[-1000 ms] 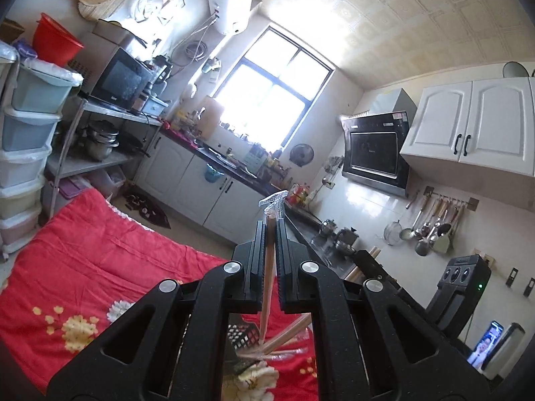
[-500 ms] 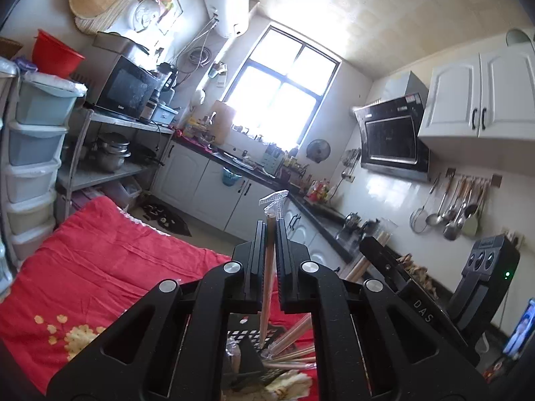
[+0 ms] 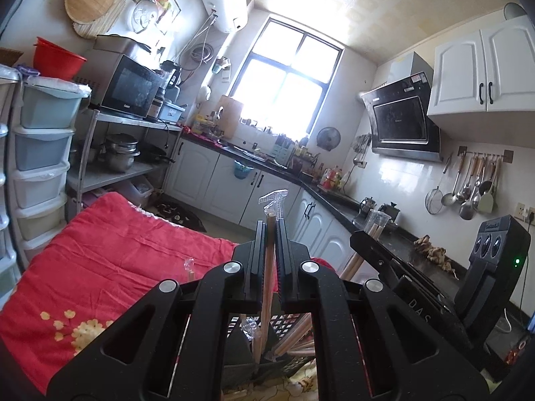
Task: Organize utensils
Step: 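Lower both chopsticks into the caddy and open both tools, then withdraw both open tools up and away from the caddy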
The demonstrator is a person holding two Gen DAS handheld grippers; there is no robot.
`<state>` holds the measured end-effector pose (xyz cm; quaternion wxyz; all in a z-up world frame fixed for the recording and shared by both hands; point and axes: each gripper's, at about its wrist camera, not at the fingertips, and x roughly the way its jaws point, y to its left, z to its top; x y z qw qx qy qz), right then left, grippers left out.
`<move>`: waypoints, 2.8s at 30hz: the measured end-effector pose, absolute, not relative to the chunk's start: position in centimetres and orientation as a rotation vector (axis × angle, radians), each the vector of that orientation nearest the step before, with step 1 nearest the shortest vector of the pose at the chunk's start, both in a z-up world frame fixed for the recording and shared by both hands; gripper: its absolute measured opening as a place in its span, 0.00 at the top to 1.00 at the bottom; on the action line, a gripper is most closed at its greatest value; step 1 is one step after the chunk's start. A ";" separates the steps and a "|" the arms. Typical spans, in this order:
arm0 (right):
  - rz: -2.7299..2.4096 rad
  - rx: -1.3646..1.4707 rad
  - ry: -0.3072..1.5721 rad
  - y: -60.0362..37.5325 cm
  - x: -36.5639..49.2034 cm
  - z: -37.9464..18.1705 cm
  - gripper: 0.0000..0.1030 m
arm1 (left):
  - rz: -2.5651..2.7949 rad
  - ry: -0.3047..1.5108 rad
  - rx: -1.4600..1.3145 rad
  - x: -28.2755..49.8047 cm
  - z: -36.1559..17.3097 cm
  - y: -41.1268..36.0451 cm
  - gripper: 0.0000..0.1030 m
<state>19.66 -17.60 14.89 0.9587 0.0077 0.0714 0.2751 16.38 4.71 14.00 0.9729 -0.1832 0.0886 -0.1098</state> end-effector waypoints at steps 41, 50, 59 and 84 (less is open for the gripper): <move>0.536 0.029 0.312 -19.6 17.7 13.1 0.57 | -0.203 0.323 -0.374 15.2 12.4 6.2 0.25; 0.539 0.047 0.308 -20.8 16.0 13.7 0.40 | -0.204 0.304 -0.378 13.4 13.2 6.5 0.10; 0.549 0.054 0.303 -21.8 13.4 13.8 0.23 | -0.196 0.325 -0.347 11.5 13.1 6.1 0.10; 0.525 0.045 0.440 -22.9 9.0 8.0 0.10 | -0.115 0.517 -0.250 8.2 6.3 4.9 0.10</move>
